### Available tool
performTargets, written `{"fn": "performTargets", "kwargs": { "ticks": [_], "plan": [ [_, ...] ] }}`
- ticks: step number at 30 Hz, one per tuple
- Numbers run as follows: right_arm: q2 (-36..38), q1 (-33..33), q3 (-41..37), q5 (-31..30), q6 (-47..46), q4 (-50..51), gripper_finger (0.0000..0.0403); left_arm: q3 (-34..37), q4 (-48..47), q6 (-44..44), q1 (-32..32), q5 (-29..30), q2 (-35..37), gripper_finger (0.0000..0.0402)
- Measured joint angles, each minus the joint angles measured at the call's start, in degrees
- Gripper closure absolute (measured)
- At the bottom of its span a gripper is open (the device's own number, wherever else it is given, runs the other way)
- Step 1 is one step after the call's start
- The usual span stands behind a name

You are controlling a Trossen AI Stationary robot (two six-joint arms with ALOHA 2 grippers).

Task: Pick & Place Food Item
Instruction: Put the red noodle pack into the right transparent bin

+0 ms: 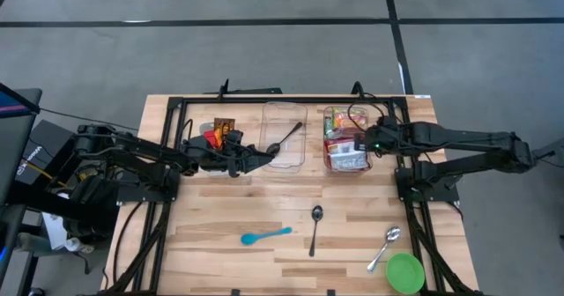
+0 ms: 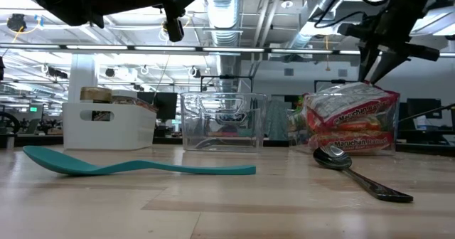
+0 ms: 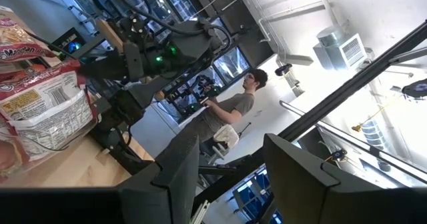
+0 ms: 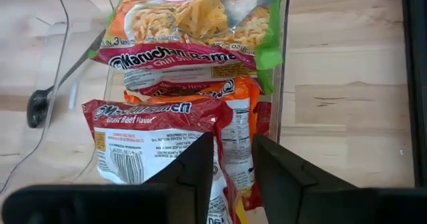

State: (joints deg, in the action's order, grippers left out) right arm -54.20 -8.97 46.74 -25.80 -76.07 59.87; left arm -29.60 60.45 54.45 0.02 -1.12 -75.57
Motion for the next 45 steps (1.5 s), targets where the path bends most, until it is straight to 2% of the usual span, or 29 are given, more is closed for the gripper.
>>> {"fn": "performTargets", "kwargs": {
  "ticks": [9,13,20,29,38,45],
  "plan": [
    [1.7,-1.4,0.0,1.3,0.0,1.9,0.0271,0.0,0.0,0.0,0.0,0.0,0.0,0.0238],
    [2.5,-1.4,0.0,1.7,0.0,1.9,0.0269,0.0,0.0,0.0,0.0,0.0,0.0,0.0238],
    [6.5,0.2,0.0,2.9,0.0,1.9,0.0304,0.0,0.0,0.0,0.0,0.0,0.0,0.0238],
    [6.4,6.1,0.0,5.1,1.5,0.9,0.0397,0.0,0.0,0.0,0.0,0.0,0.0,0.0238],
    [0.9,6.5,0.0,4.7,0.8,2.1,0.0399,0.0,0.0,0.0,0.0,0.0,0.0,0.0238],
    [-1.4,4.1,0.0,4.6,-0.2,5.5,0.0402,0.0,0.0,0.0,0.0,0.0,0.0,0.0238]
  ]
}}
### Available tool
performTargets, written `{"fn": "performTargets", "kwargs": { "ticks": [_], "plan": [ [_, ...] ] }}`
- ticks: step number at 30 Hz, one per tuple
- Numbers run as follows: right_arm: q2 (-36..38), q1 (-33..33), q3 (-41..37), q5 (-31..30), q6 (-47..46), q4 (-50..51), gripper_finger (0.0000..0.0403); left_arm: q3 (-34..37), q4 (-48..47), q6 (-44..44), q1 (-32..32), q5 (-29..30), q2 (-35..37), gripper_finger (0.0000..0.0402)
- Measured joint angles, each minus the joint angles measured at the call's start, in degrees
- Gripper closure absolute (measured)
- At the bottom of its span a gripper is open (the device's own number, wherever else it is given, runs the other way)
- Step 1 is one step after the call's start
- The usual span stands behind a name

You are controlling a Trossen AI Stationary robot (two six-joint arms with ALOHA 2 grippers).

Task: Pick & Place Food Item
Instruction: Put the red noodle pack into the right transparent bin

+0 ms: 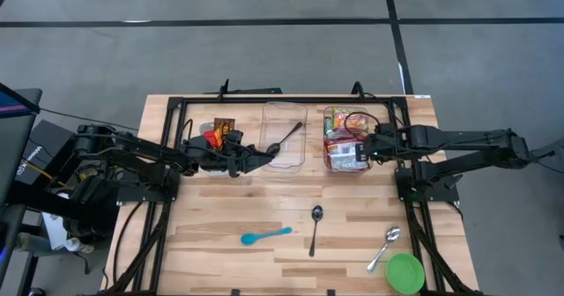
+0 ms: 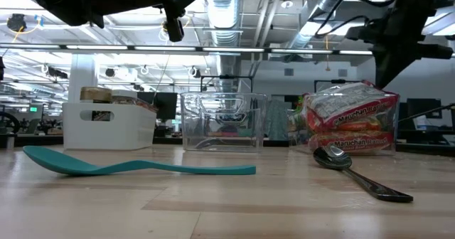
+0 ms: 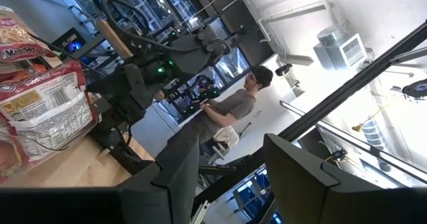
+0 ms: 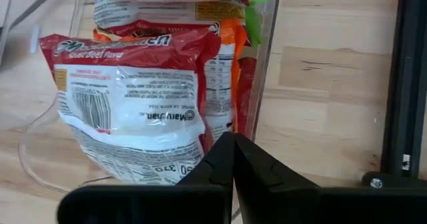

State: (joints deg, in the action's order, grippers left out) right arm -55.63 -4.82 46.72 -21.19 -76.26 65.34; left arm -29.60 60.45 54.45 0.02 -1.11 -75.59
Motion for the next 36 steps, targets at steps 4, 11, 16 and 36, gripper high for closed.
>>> {"fn": "performTargets", "kwargs": {
  "ticks": [4,11,16,36],
  "plan": [
    [0.0,-1.1,0.0,0.1,0.2,0.0,0.0402,0.0,0.0,0.0,0.0,0.0,0.0,0.0238],
    [2.1,-2.0,0.0,1.2,1.5,0.6,0.0402,0.0,0.0,0.0,0.0,0.0,0.0,0.0238],
    [4.7,-1.9,0.0,5.7,7.6,-3.5,0.0403,0.0,0.0,0.0,0.0,0.0,0.0,0.0238],
    [-3.3,-6.1,0.0,3.1,13.4,-7.0,0.0403,0.0,0.0,0.0,0.0,0.0,0.0,0.0238]
  ]
}}
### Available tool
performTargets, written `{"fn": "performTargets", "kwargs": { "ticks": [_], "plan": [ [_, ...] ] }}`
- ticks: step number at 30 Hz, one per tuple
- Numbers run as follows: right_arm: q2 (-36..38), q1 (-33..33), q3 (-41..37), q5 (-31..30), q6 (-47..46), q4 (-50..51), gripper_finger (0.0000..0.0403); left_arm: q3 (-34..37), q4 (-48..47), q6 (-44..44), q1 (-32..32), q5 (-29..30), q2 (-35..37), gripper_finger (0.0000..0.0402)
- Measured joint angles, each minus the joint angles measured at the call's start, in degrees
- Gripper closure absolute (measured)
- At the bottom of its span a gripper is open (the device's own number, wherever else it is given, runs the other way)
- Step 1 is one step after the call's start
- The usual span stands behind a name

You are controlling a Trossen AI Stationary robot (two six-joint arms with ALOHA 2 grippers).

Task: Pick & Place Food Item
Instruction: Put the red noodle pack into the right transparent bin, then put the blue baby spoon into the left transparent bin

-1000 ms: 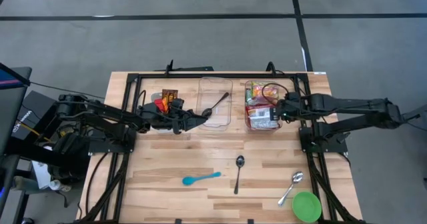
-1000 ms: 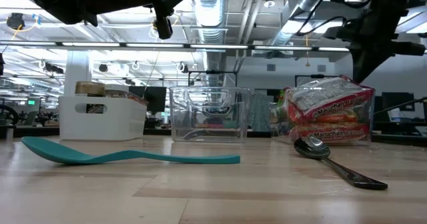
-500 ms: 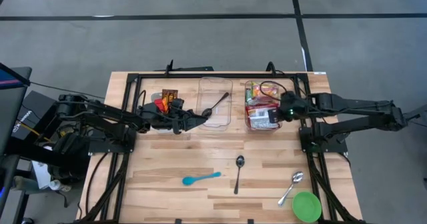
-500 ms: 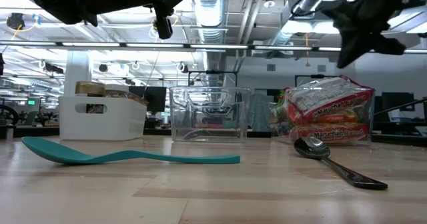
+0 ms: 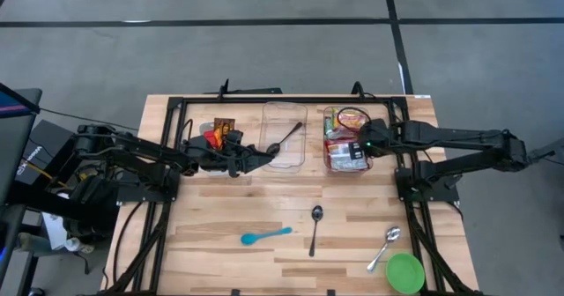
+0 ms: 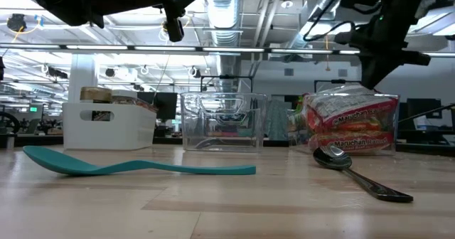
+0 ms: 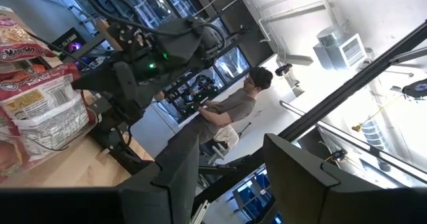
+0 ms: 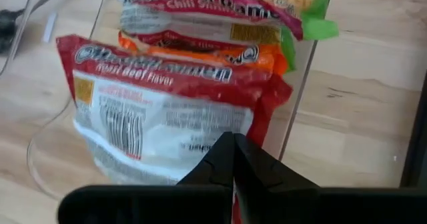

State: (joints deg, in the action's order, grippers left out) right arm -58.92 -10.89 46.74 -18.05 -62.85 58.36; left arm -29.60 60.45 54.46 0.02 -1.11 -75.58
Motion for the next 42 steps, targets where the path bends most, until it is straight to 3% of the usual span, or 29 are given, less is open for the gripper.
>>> {"fn": "performTargets", "kwargs": {
  "ticks": [17,29,35,42],
  "plan": [
    [-0.1,-2.0,0.0,0.4,-0.6,0.3,0.0403,0.0,0.0,0.0,0.0,0.0,0.0,0.0238],
    [8.0,0.6,0.0,1.7,0.4,-1.1,0.0403,0.0,0.0,0.0,0.0,0.0,0.0,0.0238],
    [13.0,5.0,0.0,9.5,0.6,-6.4,0.0403,0.0,0.0,0.0,0.0,0.0,0.0,0.0238],
    [14.8,12.9,0.0,18.3,-6.7,-12.2,0.0403,0.0,0.0,0.0,0.0,0.0,0.0,0.0238]
  ]
}}
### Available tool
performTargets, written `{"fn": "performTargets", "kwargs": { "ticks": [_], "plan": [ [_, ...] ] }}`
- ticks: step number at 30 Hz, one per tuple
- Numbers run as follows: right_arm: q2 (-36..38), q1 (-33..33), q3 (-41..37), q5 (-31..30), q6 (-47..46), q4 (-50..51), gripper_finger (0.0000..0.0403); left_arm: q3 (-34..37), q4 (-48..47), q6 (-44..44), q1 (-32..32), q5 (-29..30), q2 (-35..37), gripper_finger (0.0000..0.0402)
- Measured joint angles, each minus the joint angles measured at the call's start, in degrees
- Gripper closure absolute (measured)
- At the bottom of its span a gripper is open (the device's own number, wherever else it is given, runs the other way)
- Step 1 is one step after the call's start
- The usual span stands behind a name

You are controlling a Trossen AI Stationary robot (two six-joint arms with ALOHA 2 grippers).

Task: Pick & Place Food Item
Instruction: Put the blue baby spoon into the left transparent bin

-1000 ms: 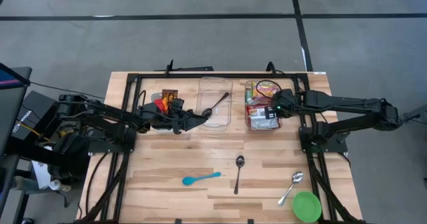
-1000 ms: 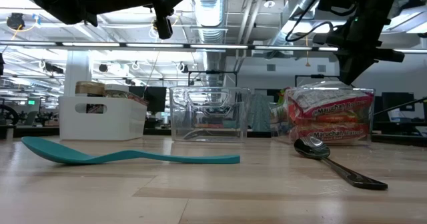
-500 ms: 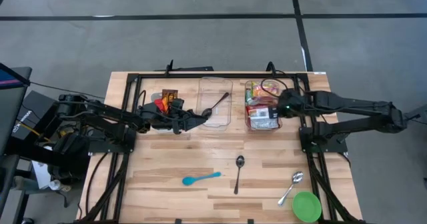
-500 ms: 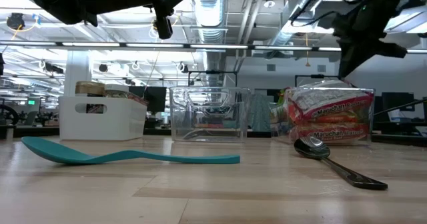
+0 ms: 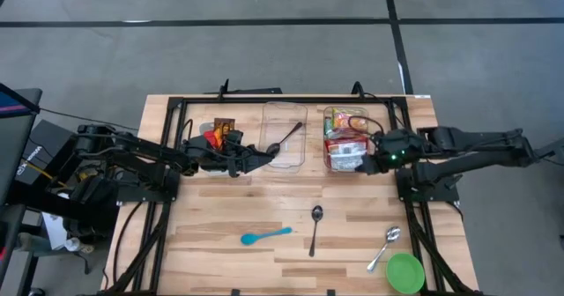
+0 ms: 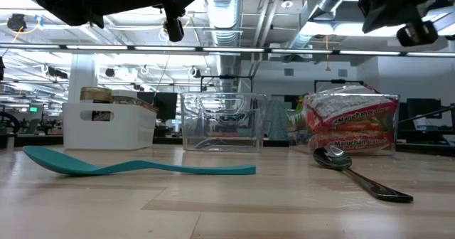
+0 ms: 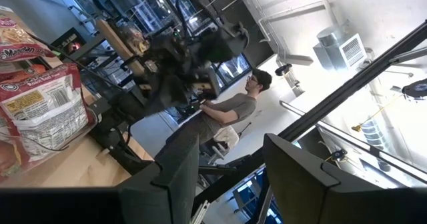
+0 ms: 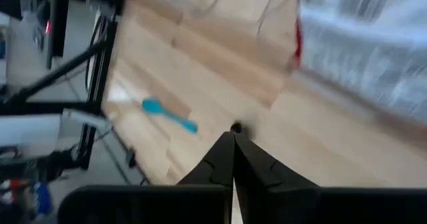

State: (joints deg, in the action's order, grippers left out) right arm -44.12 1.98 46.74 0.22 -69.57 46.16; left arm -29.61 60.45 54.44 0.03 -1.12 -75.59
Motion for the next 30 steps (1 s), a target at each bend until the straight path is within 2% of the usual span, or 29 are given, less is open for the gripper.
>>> {"fn": "performTargets", "kwargs": {
  "ticks": [7,13,25,30],
  "plan": [
    [-0.2,9.4,0.0,-0.3,-7.8,0.1,0.0403,0.0,0.0,0.0,0.0,0.0,0.0,0.0238],
    [-2.5,16.3,0.0,-4.3,-14.9,0.4,0.0403,0.0,0.0,0.0,0.0,0.0,0.0,0.0238],
    [-13.5,28.8,0.0,-12.7,-31.9,5.2,0.0403,0.0,0.0,0.0,0.0,0.0,0.0,0.0238],
    [-19.1,32.4,0.0,-13.7,-40.3,5.6,0.0403,0.0,0.2,0.0,0.0,0.0,0.0,0.0238]
  ]
}}
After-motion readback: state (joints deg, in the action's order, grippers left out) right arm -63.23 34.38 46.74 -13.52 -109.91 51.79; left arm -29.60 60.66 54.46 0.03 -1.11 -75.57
